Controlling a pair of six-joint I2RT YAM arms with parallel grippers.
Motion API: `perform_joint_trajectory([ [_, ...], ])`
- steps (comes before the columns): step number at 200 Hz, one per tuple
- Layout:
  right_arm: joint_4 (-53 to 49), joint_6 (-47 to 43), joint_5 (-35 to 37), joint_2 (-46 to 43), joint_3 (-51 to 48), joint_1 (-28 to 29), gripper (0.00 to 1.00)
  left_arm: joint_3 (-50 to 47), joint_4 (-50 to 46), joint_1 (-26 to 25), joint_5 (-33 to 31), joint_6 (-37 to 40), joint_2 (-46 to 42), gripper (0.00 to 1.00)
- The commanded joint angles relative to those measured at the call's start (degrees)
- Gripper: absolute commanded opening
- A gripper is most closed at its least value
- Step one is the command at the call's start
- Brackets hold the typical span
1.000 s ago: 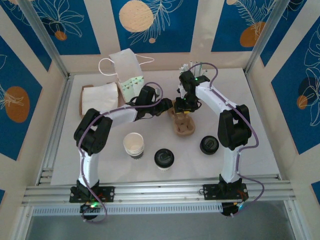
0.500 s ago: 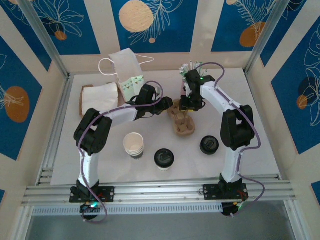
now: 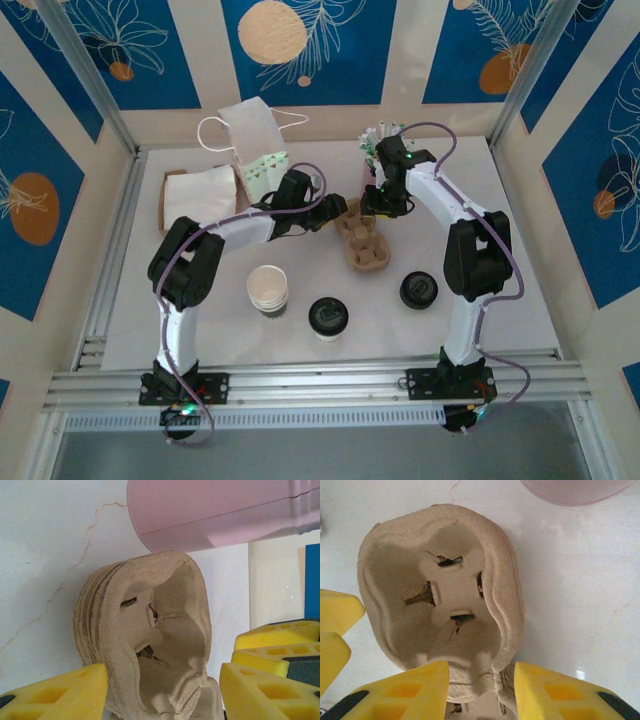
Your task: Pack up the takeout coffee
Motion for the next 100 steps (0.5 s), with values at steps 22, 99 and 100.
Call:
perform_joint_trajectory([
  [22,-0.1,0.7,-2.8,1.3,-0.4,-0.1,0.39,2.9,0.2,-0.1,2.0,0.2,2.1,0.59],
  [99,-0.2,0.9,-1.3,2.3,-0.2,-0.9,0.43,3.1,0.0,-0.1,2.0,0.1,2.6,0.59],
  [100,-0.2,1.0,-1.3,2.3,-0.2,-0.9,0.43,3.1,0.0,-0.1,2.0,0.1,2.6,0.59],
])
